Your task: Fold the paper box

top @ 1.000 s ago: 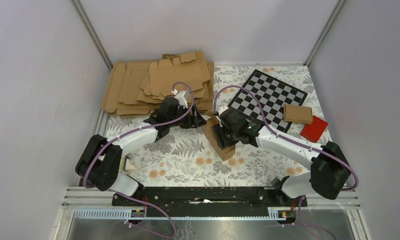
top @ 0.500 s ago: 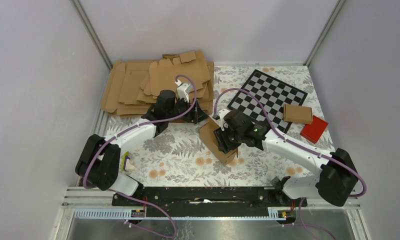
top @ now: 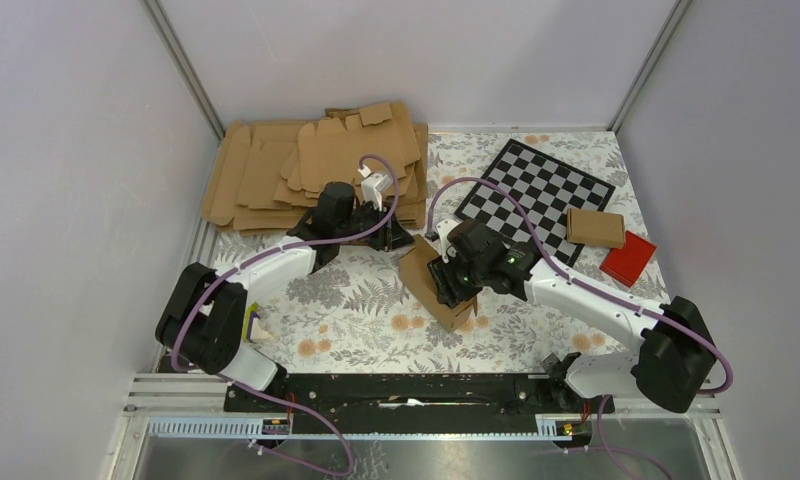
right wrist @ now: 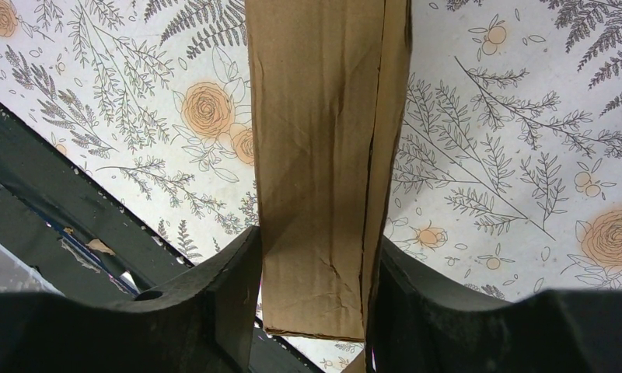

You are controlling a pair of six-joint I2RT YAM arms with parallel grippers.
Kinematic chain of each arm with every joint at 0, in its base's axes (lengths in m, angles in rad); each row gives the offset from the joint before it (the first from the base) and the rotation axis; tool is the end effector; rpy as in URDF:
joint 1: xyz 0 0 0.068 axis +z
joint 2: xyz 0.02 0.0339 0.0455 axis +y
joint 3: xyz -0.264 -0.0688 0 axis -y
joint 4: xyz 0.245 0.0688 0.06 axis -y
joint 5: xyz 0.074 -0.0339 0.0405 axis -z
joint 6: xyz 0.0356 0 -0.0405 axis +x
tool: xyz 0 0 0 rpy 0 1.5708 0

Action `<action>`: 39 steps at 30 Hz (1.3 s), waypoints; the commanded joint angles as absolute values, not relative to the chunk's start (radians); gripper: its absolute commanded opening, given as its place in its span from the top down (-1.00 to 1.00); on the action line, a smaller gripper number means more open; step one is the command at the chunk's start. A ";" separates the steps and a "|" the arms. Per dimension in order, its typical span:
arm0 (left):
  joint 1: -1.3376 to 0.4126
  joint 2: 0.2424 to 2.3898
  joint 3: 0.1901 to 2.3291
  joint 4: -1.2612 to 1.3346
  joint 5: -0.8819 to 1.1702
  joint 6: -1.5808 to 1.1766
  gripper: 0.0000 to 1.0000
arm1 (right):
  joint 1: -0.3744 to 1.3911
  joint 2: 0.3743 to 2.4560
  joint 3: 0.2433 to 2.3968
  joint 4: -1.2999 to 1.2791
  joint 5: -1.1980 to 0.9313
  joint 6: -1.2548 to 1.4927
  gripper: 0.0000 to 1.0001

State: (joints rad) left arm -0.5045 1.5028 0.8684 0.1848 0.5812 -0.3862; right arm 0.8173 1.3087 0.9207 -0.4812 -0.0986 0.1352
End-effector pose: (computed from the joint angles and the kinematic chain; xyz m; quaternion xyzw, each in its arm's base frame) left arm 0.2780 -0.1758 0.2349 0.2000 0.8010 -0.4384 0.3552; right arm 0.1833 0.2006 0.2477 -0.3297 0.8783 0.1985 0.2838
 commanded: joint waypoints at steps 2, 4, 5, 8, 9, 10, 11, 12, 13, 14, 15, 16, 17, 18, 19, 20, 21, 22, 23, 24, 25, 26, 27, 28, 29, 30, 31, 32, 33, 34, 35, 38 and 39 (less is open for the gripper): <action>-0.553 1.484 0.922 0.098 0.540 -0.324 0.51 | 0.825 1.302 0.940 -0.470 -0.113 0.126 -0.04; -0.582 1.489 0.941 0.048 0.487 -0.293 0.55 | 0.825 1.305 0.943 -0.471 -0.114 0.126 -0.04; -0.594 1.492 0.951 0.024 0.459 -0.282 0.61 | 0.825 1.308 0.945 -0.471 -0.114 0.126 -0.04; -0.615 1.485 0.963 0.002 0.399 -0.268 0.88 | 0.825 1.315 0.947 -0.472 -0.112 0.126 -0.03; -0.616 1.480 0.964 0.002 0.390 -0.269 0.93 | 0.825 1.317 0.948 -0.472 -0.111 0.127 -0.03; -0.618 1.475 0.965 0.002 0.387 -0.271 0.95 | 0.825 1.319 0.948 -0.472 -0.110 0.128 -0.03; -0.619 1.473 0.966 0.002 0.385 -0.271 0.96 | 0.825 1.320 0.948 -0.472 -0.109 0.128 -0.03; -0.623 1.471 0.967 -0.019 0.380 -0.270 0.97 | 0.825 1.322 0.948 -0.472 -0.106 0.128 -0.03; -0.627 1.470 0.969 -0.029 0.369 -0.267 0.99 | 0.825 1.323 0.947 -0.472 -0.104 0.128 -0.04; -0.633 1.471 0.969 -0.037 0.351 -0.262 1.00 | 0.825 1.323 0.948 -0.471 -0.102 0.128 -0.04; -0.639 1.471 0.967 -0.044 0.328 -0.253 1.00 | 0.825 1.323 0.950 -0.472 -0.101 0.129 -0.04; -0.643 1.470 0.963 -0.047 0.308 -0.248 1.00 | 0.825 1.322 0.948 -0.471 -0.100 0.128 -0.04; -0.646 1.466 0.958 -0.047 0.288 -0.244 1.00 | 0.825 1.322 0.948 -0.471 -0.100 0.127 -0.04; -0.647 1.465 0.952 -0.045 0.276 -0.241 1.00 | 0.825 1.323 0.948 -0.472 -0.100 0.127 -0.04; -0.648 1.461 0.947 -0.043 0.264 -0.241 1.00 | 0.825 1.324 0.948 -0.473 -0.098 0.127 -0.04; -0.651 1.460 0.942 -0.042 0.252 -0.240 1.00 | 0.825 1.325 0.947 -0.472 -0.098 0.126 -0.05; -0.656 1.458 0.936 -0.040 0.241 -0.238 1.00 | 0.825 1.328 0.947 -0.472 -0.097 0.126 -0.05; -0.661 1.456 0.930 -0.039 0.225 -0.236 1.00 | 0.825 1.329 0.947 -0.472 -0.096 0.127 -0.06; -0.667 1.452 0.923 -0.037 0.210 -0.233 1.00 | 0.824 1.331 0.945 -0.472 -0.095 0.127 -0.07; -0.670 1.449 0.916 -0.033 0.195 -0.230 1.00 | 0.825 1.333 0.946 -0.470 -0.093 0.127 -0.08; -0.672 1.446 0.906 -0.028 0.185 -0.229 1.00 | 0.825 1.335 0.947 -0.471 -0.092 0.126 -0.09; -0.673 1.444 0.897 -0.022 0.180 -0.228 1.00 | 0.825 1.336 0.948 -0.471 -0.090 0.126 -0.11; -0.673 1.440 0.887 -0.017 0.174 -0.226 1.00 | 0.825 1.337 0.949 -0.472 -0.088 0.125 -0.14; -0.672 1.437 0.879 -0.012 0.171 -0.224 1.00 | 0.825 1.337 0.948 -0.471 -0.084 0.125 -0.20; -0.673 1.434 0.873 -0.008 0.168 -0.223 1.00 | 0.825 1.336 0.947 -0.472 -0.073 0.126 -0.33; -0.673 1.430 0.866 -0.005 0.167 -0.222 1.00 | 0.825 1.332 0.943 -0.472 -0.056 0.133 -0.40; -0.673 1.425 0.858 -0.004 0.166 -0.222 1.00 | 0.825 1.328 0.939 -0.472 -0.043 0.135 -0.44; -0.673 1.419 0.848 -0.004 0.166 -0.222 1.00 | 0.825 1.323 0.936 -0.473 -0.036 0.134 -0.47; -0.675 1.412 0.838 0.021 0.165 -0.220 1.00 | 0.825 1.319 0.933 -0.472 -0.031 0.133 -0.50; -0.674 1.405 0.829 0.031 0.163 -0.219 1.00 | 0.824 1.314 0.931 -0.472 -0.027 0.133 -0.51; -0.675 1.398 0.821 0.039 0.165 -0.217 1.00 | 0.824 1.309 0.929 -0.472 -0.025 0.132 -0.52; -0.680 1.380 0.795 0.063 0.171 -0.211 1.00 | 0.824 1.298 0.925 -0.472 -0.010 0.130 -0.51; -0.684 1.375 0.784 0.069 0.171 -0.208 1.00 | 0.825 1.298 0.924 -0.472 -0.005 0.130 -0.49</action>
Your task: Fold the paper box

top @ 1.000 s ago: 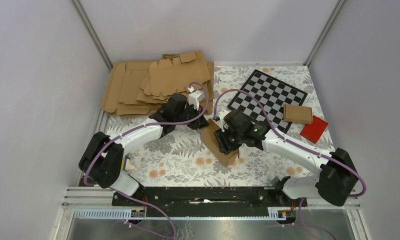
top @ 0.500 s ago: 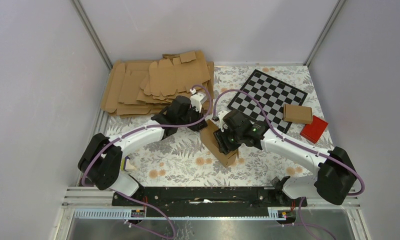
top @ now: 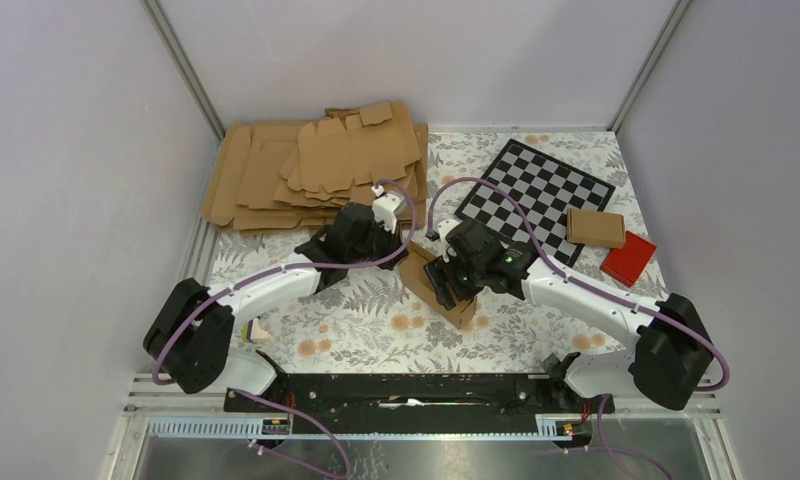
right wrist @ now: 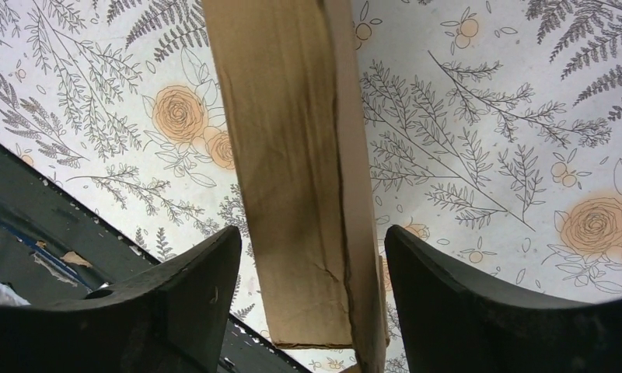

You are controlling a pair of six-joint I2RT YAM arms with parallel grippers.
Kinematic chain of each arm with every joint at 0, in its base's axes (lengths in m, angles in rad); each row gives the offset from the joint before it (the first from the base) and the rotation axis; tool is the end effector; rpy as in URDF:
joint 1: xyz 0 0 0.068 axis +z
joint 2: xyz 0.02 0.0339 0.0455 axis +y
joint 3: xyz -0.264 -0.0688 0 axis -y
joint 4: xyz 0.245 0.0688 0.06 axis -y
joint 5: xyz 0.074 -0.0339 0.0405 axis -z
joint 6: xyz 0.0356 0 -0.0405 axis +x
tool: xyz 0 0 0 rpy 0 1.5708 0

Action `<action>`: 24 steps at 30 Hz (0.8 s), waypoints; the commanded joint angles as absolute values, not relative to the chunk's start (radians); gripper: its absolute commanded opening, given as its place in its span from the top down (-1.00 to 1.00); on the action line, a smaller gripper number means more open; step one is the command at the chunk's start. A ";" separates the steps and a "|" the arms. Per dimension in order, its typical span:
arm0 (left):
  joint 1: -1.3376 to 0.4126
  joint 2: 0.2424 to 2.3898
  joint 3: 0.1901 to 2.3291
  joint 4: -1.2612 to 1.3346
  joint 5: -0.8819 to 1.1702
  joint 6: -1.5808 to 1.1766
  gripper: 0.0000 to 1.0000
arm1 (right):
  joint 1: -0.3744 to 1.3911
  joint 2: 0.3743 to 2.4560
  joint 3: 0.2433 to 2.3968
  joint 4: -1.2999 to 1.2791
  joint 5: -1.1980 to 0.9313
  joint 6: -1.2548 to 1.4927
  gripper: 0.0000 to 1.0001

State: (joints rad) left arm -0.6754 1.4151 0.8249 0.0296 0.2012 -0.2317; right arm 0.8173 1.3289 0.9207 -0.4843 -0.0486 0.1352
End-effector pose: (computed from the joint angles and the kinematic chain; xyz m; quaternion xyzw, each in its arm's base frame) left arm 0.2361 -0.1983 0.2299 0.2390 0.8387 -0.2900 0.3943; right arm 0.1863 0.2012 0.2423 -0.3229 0.8858 0.1728 0.2851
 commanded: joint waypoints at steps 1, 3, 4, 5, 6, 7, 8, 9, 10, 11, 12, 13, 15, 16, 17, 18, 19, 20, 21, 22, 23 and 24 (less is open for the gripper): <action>-0.688 1.367 0.775 0.076 0.172 -0.205 1.00 | 0.824 1.294 0.922 -0.473 -0.005 0.128 -0.47; -0.698 1.353 0.755 0.093 0.168 -0.203 1.00 | 0.824 1.291 0.918 -0.473 0.019 0.132 -0.47; -0.702 1.350 0.746 0.098 0.169 -0.201 1.00 | 0.824 1.291 0.917 -0.472 0.027 0.133 -0.48; -0.707 1.346 0.737 0.106 0.169 -0.200 1.00 | 0.824 1.291 0.915 -0.472 0.032 0.136 -0.50; -0.712 1.344 0.730 0.112 0.166 -0.200 1.00 | 0.824 1.290 0.913 -0.472 0.035 0.138 -0.52; -0.713 1.343 0.723 0.117 0.163 -0.199 1.00 | 0.823 1.292 0.911 -0.472 0.040 0.141 -0.53; -0.717 1.343 0.716 0.121 0.163 -0.199 1.00 | 0.824 1.294 0.911 -0.472 0.044 0.143 -0.54; -0.718 1.342 0.711 0.127 0.162 -0.199 1.00 | 0.823 1.295 0.910 -0.473 0.046 0.145 -0.56; -0.722 1.341 0.703 0.134 0.161 -0.199 1.00 | 0.824 1.295 0.911 -0.472 0.048 0.147 -0.59; -0.724 1.340 0.696 0.141 0.159 -0.199 1.00 | 0.824 1.297 0.911 -0.471 0.048 0.149 -0.61; -0.725 1.338 0.688 0.148 0.158 -0.199 1.00 | 0.824 1.297 0.911 -0.472 0.051 0.151 -0.63; -0.727 1.336 0.679 0.155 0.155 -0.199 1.00 | 0.824 1.297 0.912 -0.472 0.053 0.152 -0.64; -0.728 1.333 0.667 0.169 0.154 -0.195 1.00 | 0.823 1.298 0.913 -0.473 0.055 0.152 -0.67; -0.728 1.332 0.664 0.174 0.153 -0.190 1.00 | 0.823 1.299 0.913 -0.473 0.054 0.152 -0.69; -0.729 1.334 0.664 0.177 0.152 -0.187 1.00 | 0.824 1.299 0.914 -0.474 0.058 0.151 -0.74; -0.729 1.336 0.664 0.178 0.148 -0.186 1.00 | 0.823 1.301 0.916 -0.477 0.067 0.152 -0.78; -0.728 1.340 0.665 0.177 0.148 -0.186 1.00 | 0.824 1.301 0.918 -0.483 0.081 0.157 -0.82; -0.729 1.343 0.667 0.177 0.148 -0.186 1.00 | 0.824 1.302 0.921 -0.488 0.101 0.166 -0.85; -0.731 1.346 0.668 0.176 0.149 -0.186 1.00 | 0.823 1.300 0.924 -0.492 0.116 0.174 -0.86; -0.730 1.349 0.667 0.177 0.147 -0.186 1.00 | 0.821 1.298 0.925 -0.492 0.124 0.180 -0.88; -0.733 1.350 0.667 0.179 0.145 -0.186 1.00 | 0.820 1.295 0.927 -0.493 0.124 0.186 -0.90; -0.735 1.351 0.664 0.182 0.140 -0.187 1.00 | 0.816 1.292 0.928 -0.492 0.120 0.193 -0.94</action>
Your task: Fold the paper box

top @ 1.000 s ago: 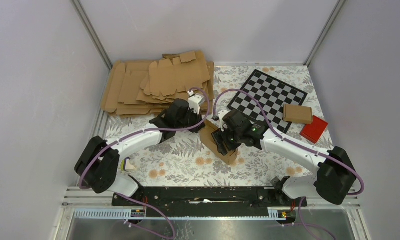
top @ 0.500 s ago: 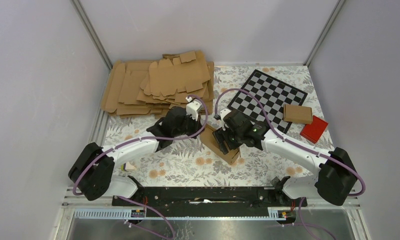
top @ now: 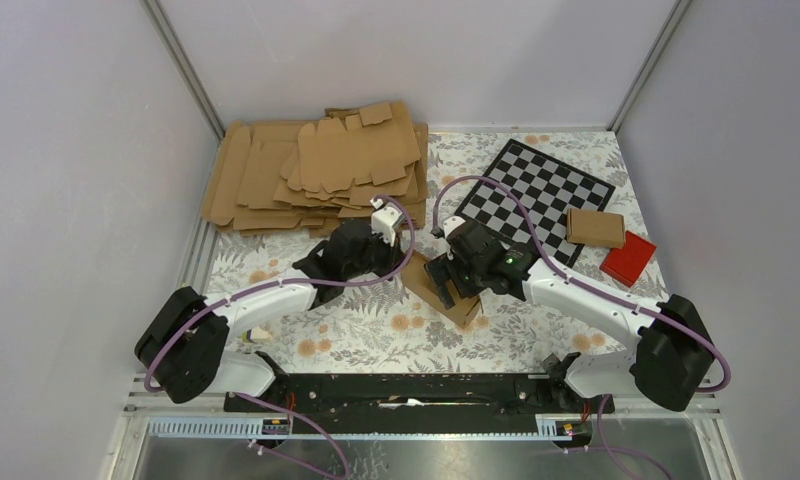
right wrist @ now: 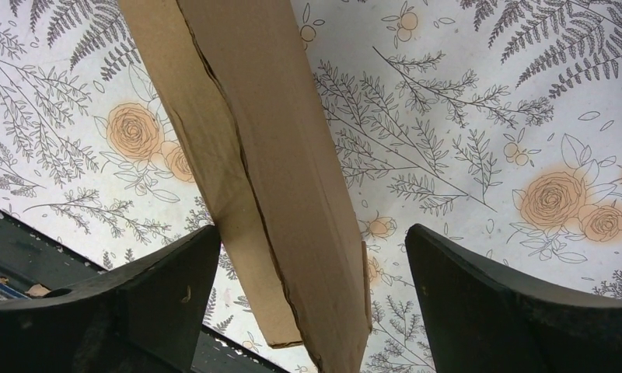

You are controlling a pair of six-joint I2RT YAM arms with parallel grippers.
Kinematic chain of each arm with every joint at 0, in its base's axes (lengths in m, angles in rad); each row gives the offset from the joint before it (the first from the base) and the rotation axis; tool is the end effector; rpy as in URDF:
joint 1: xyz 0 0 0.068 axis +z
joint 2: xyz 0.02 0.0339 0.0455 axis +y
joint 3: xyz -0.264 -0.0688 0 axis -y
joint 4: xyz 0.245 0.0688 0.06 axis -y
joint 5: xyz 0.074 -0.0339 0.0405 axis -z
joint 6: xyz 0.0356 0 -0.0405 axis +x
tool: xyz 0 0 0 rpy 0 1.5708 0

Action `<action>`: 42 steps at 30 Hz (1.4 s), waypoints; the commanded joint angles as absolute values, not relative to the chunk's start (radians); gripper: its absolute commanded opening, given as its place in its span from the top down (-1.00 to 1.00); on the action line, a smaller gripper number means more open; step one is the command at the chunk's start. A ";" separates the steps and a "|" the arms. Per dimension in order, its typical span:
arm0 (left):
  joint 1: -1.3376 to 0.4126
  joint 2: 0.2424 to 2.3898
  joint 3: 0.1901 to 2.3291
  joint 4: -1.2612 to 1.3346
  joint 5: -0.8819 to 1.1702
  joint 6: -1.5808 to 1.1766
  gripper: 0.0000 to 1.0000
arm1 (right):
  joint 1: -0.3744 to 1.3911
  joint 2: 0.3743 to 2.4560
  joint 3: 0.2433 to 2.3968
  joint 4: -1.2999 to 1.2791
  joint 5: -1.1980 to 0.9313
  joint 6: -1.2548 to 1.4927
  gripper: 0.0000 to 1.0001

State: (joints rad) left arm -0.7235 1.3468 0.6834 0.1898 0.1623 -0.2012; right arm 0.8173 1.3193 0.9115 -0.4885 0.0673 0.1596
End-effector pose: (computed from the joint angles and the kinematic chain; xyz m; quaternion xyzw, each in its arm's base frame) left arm 0.2124 -0.1953 0.2175 0.2604 0.8107 -0.2938 0.4343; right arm 0.1874 0.1963 0.2416 -0.2941 0.8962 0.1271 0.3069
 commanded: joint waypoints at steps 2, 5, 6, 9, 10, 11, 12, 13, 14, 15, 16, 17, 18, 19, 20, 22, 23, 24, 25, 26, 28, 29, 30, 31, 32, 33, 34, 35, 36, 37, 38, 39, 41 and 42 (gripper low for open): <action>-0.739 1.353 0.653 0.199 0.136 -0.189 1.00 | 0.815 1.284 0.936 -0.492 0.107 0.201 -0.99; -0.744 1.360 0.640 0.215 0.125 -0.201 1.00 | 0.813 1.266 0.948 -0.493 0.076 0.216 -0.99; -0.746 1.364 0.641 0.212 0.121 -0.208 1.00 | 0.813 1.258 0.950 -0.498 0.066 0.224 -0.99; -0.756 1.371 0.654 0.193 0.107 -0.232 1.00 | 0.812 1.233 0.961 -0.553 0.079 0.262 -0.99; -0.762 1.372 0.657 0.189 0.100 -0.236 1.00 | 0.812 1.225 0.962 -0.574 0.097 0.277 -0.99; -0.770 1.370 0.659 0.186 0.089 -0.238 1.00 | 0.812 1.217 0.962 -0.598 0.122 0.300 -0.99; -0.777 1.371 0.660 0.183 0.077 -0.241 1.00 | 0.812 1.209 0.962 -0.621 0.150 0.336 -0.99; -0.781 1.370 0.662 0.179 0.071 -0.244 1.00 | 0.811 1.206 0.965 -0.648 0.176 0.368 -0.99; -0.785 1.371 0.666 0.176 0.063 -0.249 1.00 | 0.807 1.207 0.972 -0.682 0.203 0.403 -0.98; -0.788 1.373 0.669 0.173 0.059 -0.255 1.00 | 0.806 1.208 0.982 -0.714 0.214 0.424 -0.95; -0.790 1.376 0.674 0.166 0.057 -0.261 1.00 | 0.805 1.206 0.989 -0.741 0.224 0.439 -0.92; -0.792 1.377 0.678 0.163 0.057 -0.265 1.00 | 0.806 1.199 0.991 -0.761 0.243 0.458 -0.87; -0.796 1.379 0.681 0.160 0.054 -0.269 1.00 | 0.803 1.188 0.988 -0.776 0.262 0.471 -0.79; -0.801 1.381 0.682 0.160 0.050 -0.272 1.00 | 0.802 1.175 0.981 -0.783 0.268 0.477 -0.71; -0.803 1.383 0.685 0.158 0.046 -0.274 1.00 | 0.799 1.160 0.974 -0.782 0.267 0.485 -0.62; -0.808 1.389 0.690 0.156 0.042 -0.279 1.00 | 0.789 1.138 0.959 -0.781 0.267 0.502 -0.46; -0.810 1.392 0.692 0.156 0.041 -0.280 1.00 | 0.782 1.130 0.951 -0.781 0.261 0.506 -0.37; -0.811 1.396 0.695 0.154 0.043 -0.281 1.00 | 0.775 1.125 0.944 -0.781 0.259 0.513 -0.31; -0.811 1.402 0.700 0.150 0.046 -0.281 1.00 | 0.766 1.122 0.933 -0.780 0.256 0.515 -0.26; -0.813 1.407 0.707 0.142 0.047 -0.281 1.00 | 0.758 1.117 0.919 -0.773 0.247 0.514 -0.22; -0.817 1.415 0.718 0.129 0.044 -0.278 1.00 | 0.739 1.109 0.900 -0.760 0.219 0.514 -0.13; -0.818 1.414 0.720 0.129 0.042 -0.278 1.00 | 0.732 1.104 0.894 -0.756 0.207 0.516 -0.09; -0.820 1.414 0.721 0.127 0.039 -0.278 1.00 | 0.725 1.101 0.888 -0.752 0.199 0.520 -0.08; -0.821 1.412 0.720 0.125 0.038 -0.278 1.00 | 0.720 1.100 0.881 -0.747 0.194 0.522 -0.07; -0.821 1.410 0.719 0.125 0.036 -0.278 1.00 | 0.714 1.098 0.872 -0.741 0.189 0.524 -0.05; -0.820 1.408 0.720 0.125 0.035 -0.278 1.00 | 0.710 1.098 0.864 -0.734 0.183 0.526 -0.04; -0.821 1.407 0.721 0.125 0.034 -0.278 1.00 | 0.702 1.098 0.857 -0.728 0.176 0.527 -0.03; -0.821 1.407 0.722 0.125 0.035 -0.278 1.00 | 0.696 1.099 0.852 -0.724 0.166 0.529 -0.01; -0.821 1.407 0.725 0.122 0.035 -0.277 1.00 | 0.691 1.101 0.848 -0.720 0.154 0.532 0.03; -0.822 1.407 0.727 0.118 0.035 -0.276 1.00 | 0.686 1.101 0.844 -0.713 0.138 0.539 0.08; -0.823 1.407 0.728 0.114 0.034 -0.275 1.00 | 0.681 1.100 0.841 -0.706 0.122 0.547 0.13; -0.823 1.406 0.729 0.113 0.033 -0.275 1.00 | 0.675 1.099 0.839 -0.698 0.109 0.562 0.17; -0.825 1.401 0.729 0.112 0.032 -0.273 1.00 | 0.665 1.092 0.843 -0.684 0.088 0.590 0.27; -0.825 1.400 0.729 0.112 0.031 -0.273 1.00 | 0.660 1.086 0.844 -0.675 0.074 0.606 0.32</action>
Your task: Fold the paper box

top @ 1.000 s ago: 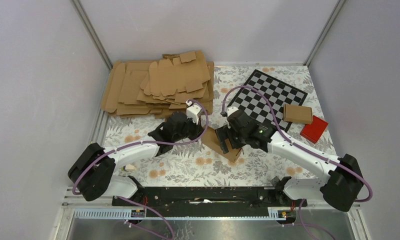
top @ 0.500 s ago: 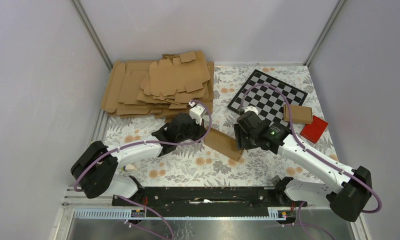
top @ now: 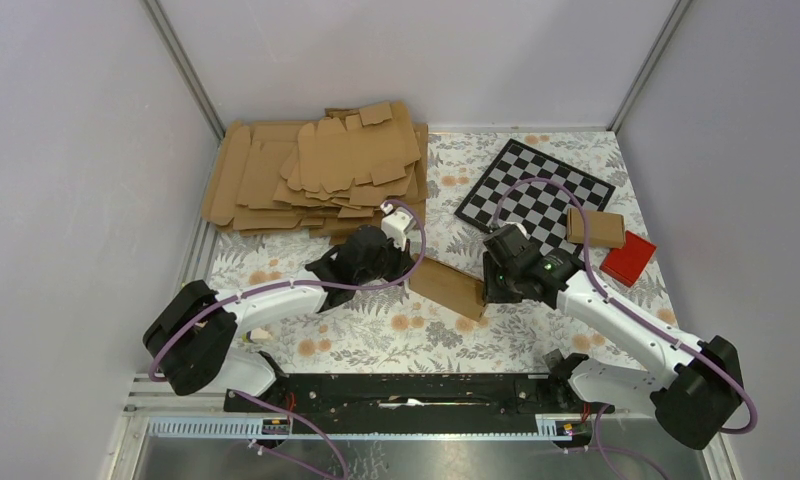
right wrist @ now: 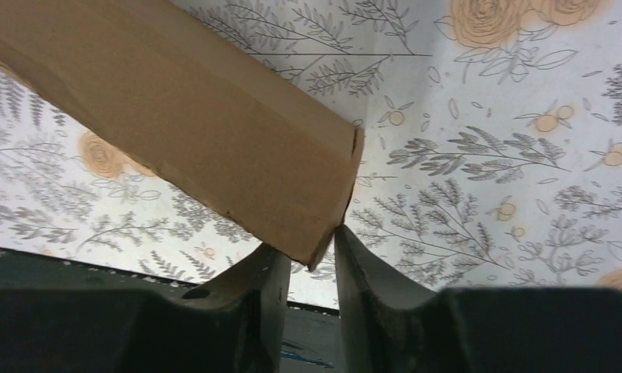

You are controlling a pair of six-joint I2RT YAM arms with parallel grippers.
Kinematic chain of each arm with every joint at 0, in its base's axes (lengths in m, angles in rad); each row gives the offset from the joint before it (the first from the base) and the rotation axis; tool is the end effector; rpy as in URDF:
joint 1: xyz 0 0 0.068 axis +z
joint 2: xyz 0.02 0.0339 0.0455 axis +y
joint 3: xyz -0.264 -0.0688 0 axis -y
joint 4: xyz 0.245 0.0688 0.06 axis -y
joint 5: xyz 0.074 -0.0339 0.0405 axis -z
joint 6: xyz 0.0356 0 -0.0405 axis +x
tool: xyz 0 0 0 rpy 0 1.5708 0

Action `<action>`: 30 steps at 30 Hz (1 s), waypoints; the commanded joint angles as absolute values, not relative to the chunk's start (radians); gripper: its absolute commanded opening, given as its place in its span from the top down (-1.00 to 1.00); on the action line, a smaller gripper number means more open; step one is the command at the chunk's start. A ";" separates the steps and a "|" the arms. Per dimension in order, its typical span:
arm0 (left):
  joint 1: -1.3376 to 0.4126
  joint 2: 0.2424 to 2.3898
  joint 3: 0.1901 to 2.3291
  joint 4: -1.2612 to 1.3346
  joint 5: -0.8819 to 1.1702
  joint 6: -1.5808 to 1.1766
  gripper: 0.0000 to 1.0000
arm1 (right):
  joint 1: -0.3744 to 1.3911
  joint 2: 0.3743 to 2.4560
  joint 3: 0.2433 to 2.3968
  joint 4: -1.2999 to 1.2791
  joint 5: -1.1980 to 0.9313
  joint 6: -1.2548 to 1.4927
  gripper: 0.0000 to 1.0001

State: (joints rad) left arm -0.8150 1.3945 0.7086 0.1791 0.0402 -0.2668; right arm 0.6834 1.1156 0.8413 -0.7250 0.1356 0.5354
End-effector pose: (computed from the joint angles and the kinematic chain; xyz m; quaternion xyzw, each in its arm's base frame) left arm 0.2027 -0.2172 0.2115 0.2430 0.8267 -0.2760 0.4258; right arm 0.1699 0.1321 0.2501 -0.0517 0.9560 0.1077 0.2678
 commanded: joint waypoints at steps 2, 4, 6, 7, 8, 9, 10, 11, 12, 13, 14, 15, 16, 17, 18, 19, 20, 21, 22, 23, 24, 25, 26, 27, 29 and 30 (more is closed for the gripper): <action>-0.827 1.398 0.728 0.112 0.027 -0.273 1.00 | 0.648 1.074 0.839 -0.650 0.048 0.643 0.43; -0.830 1.397 0.725 0.116 0.020 -0.273 1.00 | 0.636 1.069 0.835 -0.630 0.023 0.676 0.52; -0.830 1.397 0.724 0.116 0.019 -0.273 1.00 | 0.633 1.069 0.838 -0.624 0.010 0.703 0.54; -0.832 1.396 0.724 0.116 0.020 -0.273 1.00 | 0.632 1.069 0.840 -0.624 0.009 0.715 0.55; -0.832 1.396 0.723 0.116 0.019 -0.273 1.00 | 0.631 1.071 0.843 -0.623 0.008 0.722 0.55; -0.833 1.395 0.723 0.116 0.017 -0.273 1.00 | 0.630 1.071 0.842 -0.624 0.007 0.727 0.56; -0.834 1.394 0.723 0.116 0.017 -0.273 1.00 | 0.630 1.070 0.843 -0.626 0.010 0.733 0.55; -0.835 1.394 0.723 0.116 0.015 -0.273 1.00 | 0.628 1.069 0.841 -0.625 0.009 0.739 0.55; -0.836 1.394 0.721 0.117 0.014 -0.273 1.00 | 0.626 1.070 0.840 -0.626 0.008 0.743 0.55; -0.837 1.394 0.720 0.119 0.013 -0.273 1.00 | 0.625 1.070 0.839 -0.625 0.007 0.748 0.56; -0.839 1.394 0.719 0.121 0.012 -0.274 1.00 | 0.620 1.069 0.838 -0.625 0.004 0.751 0.56; -0.840 1.394 0.719 0.120 0.010 -0.275 1.00 | 0.617 1.066 0.838 -0.627 0.003 0.754 0.58; -0.842 1.394 0.719 0.120 0.008 -0.275 1.00 | 0.613 1.064 0.838 -0.626 0.003 0.756 0.59; -0.842 1.395 0.717 0.120 0.007 -0.273 1.00 | 0.608 1.060 0.839 -0.629 0.003 0.759 0.62; -0.843 1.393 0.716 0.120 0.006 -0.273 1.00 | 0.606 1.056 0.838 -0.635 0.003 0.764 0.63; -0.844 1.394 0.717 0.120 0.005 -0.272 1.00 | 0.604 1.053 0.834 -0.638 0.003 0.768 0.64; -0.843 1.395 0.717 0.119 0.005 -0.271 1.00 | 0.600 1.051 0.830 -0.638 0.003 0.768 0.64; -0.843 1.396 0.717 0.120 0.004 -0.270 1.00 | 0.597 1.047 0.825 -0.638 0.003 0.771 0.64; -0.844 1.396 0.717 0.118 0.004 -0.270 1.00 | 0.594 1.045 0.819 -0.638 0.003 0.774 0.65; -0.843 1.397 0.718 0.120 0.004 -0.270 1.00 | 0.591 1.043 0.815 -0.639 -0.009 0.776 0.66; -0.843 1.397 0.717 0.119 0.004 -0.271 1.00 | 0.587 1.042 0.813 -0.639 -0.024 0.778 0.67; -0.844 1.399 0.717 0.120 0.004 -0.270 1.00 | 0.583 1.040 0.813 -0.639 -0.030 0.777 0.67; -0.844 1.399 0.717 0.121 0.004 -0.269 1.00 | 0.582 1.038 0.812 -0.639 -0.033 0.779 0.69; -0.845 1.399 0.716 0.119 0.004 -0.269 1.00 | 0.578 1.036 0.814 -0.639 -0.035 0.779 0.70; -0.845 1.399 0.717 0.118 0.004 -0.266 1.00 | 0.571 1.034 0.817 -0.639 -0.040 0.779 0.71; -0.846 1.398 0.716 0.119 0.004 -0.264 1.00 | 0.568 1.035 0.819 -0.641 -0.043 0.779 0.72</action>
State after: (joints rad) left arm -0.8314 1.3945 0.7120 0.1726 -0.0055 -0.2661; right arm 0.5838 1.0561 0.8104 -0.6865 -0.0006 0.7528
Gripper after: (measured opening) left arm 0.013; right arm 0.153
